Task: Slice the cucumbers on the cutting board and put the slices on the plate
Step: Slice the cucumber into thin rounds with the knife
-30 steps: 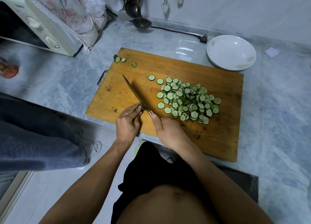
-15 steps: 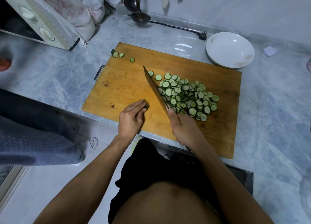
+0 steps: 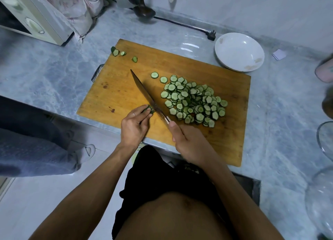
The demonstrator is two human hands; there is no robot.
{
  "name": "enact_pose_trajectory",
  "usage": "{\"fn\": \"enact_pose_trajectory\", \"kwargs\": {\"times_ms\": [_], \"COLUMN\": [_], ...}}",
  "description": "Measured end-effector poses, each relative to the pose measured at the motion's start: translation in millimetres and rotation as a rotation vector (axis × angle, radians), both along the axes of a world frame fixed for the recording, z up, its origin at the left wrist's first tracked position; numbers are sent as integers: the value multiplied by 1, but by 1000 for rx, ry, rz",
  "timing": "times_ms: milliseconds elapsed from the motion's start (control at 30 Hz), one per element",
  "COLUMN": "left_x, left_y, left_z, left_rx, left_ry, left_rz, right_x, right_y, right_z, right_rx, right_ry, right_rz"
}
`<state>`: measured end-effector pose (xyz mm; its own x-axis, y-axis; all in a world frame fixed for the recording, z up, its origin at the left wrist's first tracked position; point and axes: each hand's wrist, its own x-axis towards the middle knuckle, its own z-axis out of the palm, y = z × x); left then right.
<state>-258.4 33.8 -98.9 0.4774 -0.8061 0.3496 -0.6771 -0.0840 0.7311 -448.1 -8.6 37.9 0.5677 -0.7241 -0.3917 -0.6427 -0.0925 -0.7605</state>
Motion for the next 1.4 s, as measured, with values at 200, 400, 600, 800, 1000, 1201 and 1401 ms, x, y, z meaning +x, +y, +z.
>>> {"fn": "enact_pose_trajectory", "kwargs": {"times_ms": [200, 400, 600, 800, 1000, 1201, 1401], "left_x": [1, 5, 8, 23, 34, 38, 42], "left_y": [-2, -3, -1, 4, -4, -12, -11], "left_z": [1, -6, -2, 0, 13, 18, 16], "left_rx": [-48, -53, -22, 45, 91, 45, 75], "left_ry": [-53, -113, -121, -113, -12, -100, -102], "left_rz": [-10, -34, -92, -249, -293, -308, -355], "right_x": [6, 16, 35, 41, 28, 35, 45], "right_y": [0, -4, -1, 16, 7, 9, 32], "right_z": [0, -7, -28, -39, -25, -13, -5], "right_rx": [-2, 21, -27, -96, -44, -7, -48], "right_ry": [12, 63, 118, 84, 85, 104, 39], "right_rz": [50, 100, 107, -11, -187, -245, -224]}}
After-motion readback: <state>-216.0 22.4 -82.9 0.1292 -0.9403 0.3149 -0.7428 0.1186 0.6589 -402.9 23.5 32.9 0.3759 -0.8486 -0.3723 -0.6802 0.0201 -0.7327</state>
